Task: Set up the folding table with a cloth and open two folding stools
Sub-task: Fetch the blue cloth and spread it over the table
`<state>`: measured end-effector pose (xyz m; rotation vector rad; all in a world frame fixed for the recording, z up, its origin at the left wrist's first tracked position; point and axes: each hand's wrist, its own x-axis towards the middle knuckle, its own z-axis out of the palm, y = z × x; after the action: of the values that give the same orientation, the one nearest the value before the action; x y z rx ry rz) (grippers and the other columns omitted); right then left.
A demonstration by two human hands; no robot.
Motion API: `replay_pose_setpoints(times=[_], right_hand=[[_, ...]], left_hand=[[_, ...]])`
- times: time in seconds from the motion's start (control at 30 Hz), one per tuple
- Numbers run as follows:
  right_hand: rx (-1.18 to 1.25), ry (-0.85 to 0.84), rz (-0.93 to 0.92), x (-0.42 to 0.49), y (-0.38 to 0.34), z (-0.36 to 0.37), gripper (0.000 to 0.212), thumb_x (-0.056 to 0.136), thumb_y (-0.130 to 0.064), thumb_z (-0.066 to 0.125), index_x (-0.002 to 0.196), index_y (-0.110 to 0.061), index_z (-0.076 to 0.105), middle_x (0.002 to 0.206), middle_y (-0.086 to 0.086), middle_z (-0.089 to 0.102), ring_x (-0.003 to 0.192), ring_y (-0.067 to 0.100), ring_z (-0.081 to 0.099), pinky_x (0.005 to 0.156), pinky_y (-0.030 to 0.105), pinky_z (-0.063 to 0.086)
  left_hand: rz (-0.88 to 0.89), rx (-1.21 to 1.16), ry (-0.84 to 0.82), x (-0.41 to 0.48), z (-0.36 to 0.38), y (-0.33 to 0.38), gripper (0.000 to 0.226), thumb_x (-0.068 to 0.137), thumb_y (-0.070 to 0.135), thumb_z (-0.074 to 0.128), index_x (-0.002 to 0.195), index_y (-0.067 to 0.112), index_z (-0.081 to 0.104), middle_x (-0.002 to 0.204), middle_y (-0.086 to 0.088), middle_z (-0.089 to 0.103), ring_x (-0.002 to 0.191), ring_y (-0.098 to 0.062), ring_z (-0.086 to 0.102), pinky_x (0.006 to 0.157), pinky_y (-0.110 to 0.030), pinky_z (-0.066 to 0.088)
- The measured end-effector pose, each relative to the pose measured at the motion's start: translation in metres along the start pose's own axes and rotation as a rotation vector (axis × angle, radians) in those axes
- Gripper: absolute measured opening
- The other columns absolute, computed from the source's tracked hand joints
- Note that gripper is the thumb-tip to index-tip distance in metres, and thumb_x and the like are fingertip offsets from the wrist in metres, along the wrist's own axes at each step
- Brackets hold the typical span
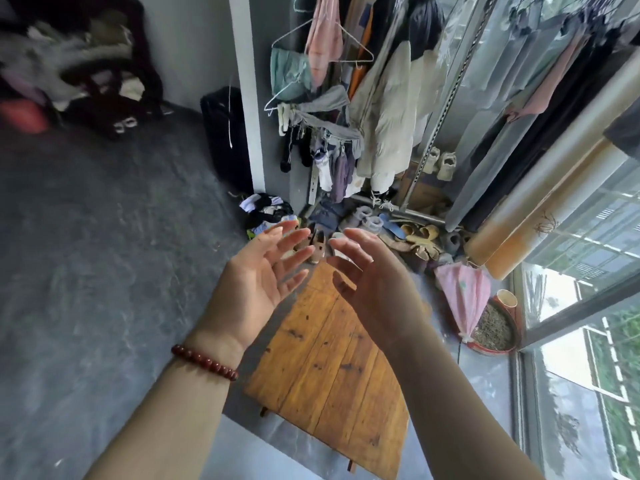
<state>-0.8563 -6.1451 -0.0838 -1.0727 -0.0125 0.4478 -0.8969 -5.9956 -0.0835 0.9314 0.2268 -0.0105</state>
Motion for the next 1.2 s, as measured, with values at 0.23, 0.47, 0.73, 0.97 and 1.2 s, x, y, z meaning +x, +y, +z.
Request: replay_pose_setpoints(times=[0.23, 0.47, 0.73, 0.97, 1.2], right_hand=[[-0.038, -0.124, 0.037, 0.027, 0.034, 0.087, 0.01, 0.083, -0.025, 0.06, 0.09, -0.021, 0.066, 0.089, 0.0, 0.068, 0.079, 0.012, 0.062, 0.073, 0.028, 0.04], [-0.073, -0.27, 0.091, 0.061, 0.079, 0.212, 0.012, 0.091, -0.015, 0.053, 0.091, -0.019, 0.064, 0.084, -0.003, 0.069, 0.076, 0.012, 0.06, 0.076, 0.026, 0.041], [-0.081, -0.47, 0.177, 0.078, 0.138, 0.359, 0.012, 0.071, -0.029, 0.057, 0.074, -0.028, 0.069, 0.08, -0.006, 0.07, 0.073, 0.009, 0.063, 0.075, 0.026, 0.041], [-0.119, -0.634, 0.24, 0.084, 0.18, 0.443, 0.016, 0.073, -0.029, 0.055, 0.072, -0.03, 0.071, 0.082, -0.007, 0.07, 0.076, 0.009, 0.065, 0.079, 0.027, 0.042], [-0.138, -0.731, 0.286, 0.12, 0.205, 0.506, 0.028, 0.094, -0.017, 0.046, 0.078, -0.026, 0.068, 0.083, -0.005, 0.069, 0.079, 0.011, 0.063, 0.081, 0.028, 0.041]], left_hand=[[0.077, -0.031, 0.123, -0.017, -0.065, 0.056, 0.035, 0.074, 0.035, 0.051, 0.104, 0.023, 0.063, 0.107, 0.004, 0.069, 0.102, -0.015, 0.064, 0.101, -0.038, 0.04], [0.201, -0.032, 0.26, -0.043, -0.16, 0.138, 0.033, 0.072, 0.035, 0.053, 0.1, 0.024, 0.065, 0.103, 0.005, 0.07, 0.099, -0.013, 0.065, 0.099, -0.037, 0.041], [0.317, -0.065, 0.429, -0.091, -0.269, 0.219, 0.025, 0.08, 0.031, 0.053, 0.099, 0.023, 0.066, 0.102, 0.004, 0.07, 0.096, -0.014, 0.065, 0.091, -0.034, 0.044], [0.456, -0.074, 0.559, -0.125, -0.333, 0.269, 0.033, 0.068, 0.037, 0.057, 0.097, 0.024, 0.067, 0.101, 0.006, 0.071, 0.095, -0.012, 0.065, 0.092, -0.034, 0.044], [0.517, -0.124, 0.645, -0.109, -0.384, 0.302, 0.032, 0.067, 0.038, 0.057, 0.095, 0.025, 0.067, 0.097, 0.008, 0.071, 0.092, -0.01, 0.066, 0.091, -0.033, 0.044]])
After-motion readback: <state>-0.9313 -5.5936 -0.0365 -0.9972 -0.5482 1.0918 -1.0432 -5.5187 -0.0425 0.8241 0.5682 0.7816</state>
